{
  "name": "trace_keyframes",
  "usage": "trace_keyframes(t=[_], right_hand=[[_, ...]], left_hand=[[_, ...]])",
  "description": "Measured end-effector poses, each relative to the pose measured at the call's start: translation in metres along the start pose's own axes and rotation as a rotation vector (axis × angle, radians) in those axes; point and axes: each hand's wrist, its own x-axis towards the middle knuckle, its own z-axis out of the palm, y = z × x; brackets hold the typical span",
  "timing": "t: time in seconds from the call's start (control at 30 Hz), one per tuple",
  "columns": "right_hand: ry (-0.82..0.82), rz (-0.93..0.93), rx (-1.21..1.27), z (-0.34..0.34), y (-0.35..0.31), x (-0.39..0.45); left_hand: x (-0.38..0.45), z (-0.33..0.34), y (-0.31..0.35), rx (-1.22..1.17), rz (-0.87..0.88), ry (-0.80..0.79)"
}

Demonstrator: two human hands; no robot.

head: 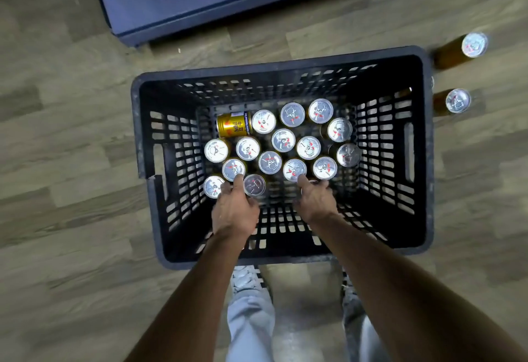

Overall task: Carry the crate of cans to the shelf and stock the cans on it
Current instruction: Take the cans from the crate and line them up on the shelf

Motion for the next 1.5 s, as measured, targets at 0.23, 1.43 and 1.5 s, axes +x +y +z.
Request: trace_keyframes(t=[0.23, 1.43, 1.5], right_hand=[[0.155, -0.002, -0.066, 0.002, -0.006, -0.006], [0.687, -0.575, 1.505, -0.633, -0.131, -0.474], [0.700, -0.580, 1.528, -0.640, -0.138, -0.481]], left_hand=[[-0.002, -0.001, 0.005, -0.021, 0.008, 0.004], [-0.323, -0.561, 0.295, -1.675, 0.171, 0.223], [-0.327, -0.571, 0.298, -1.745, 0.232, 0.194]])
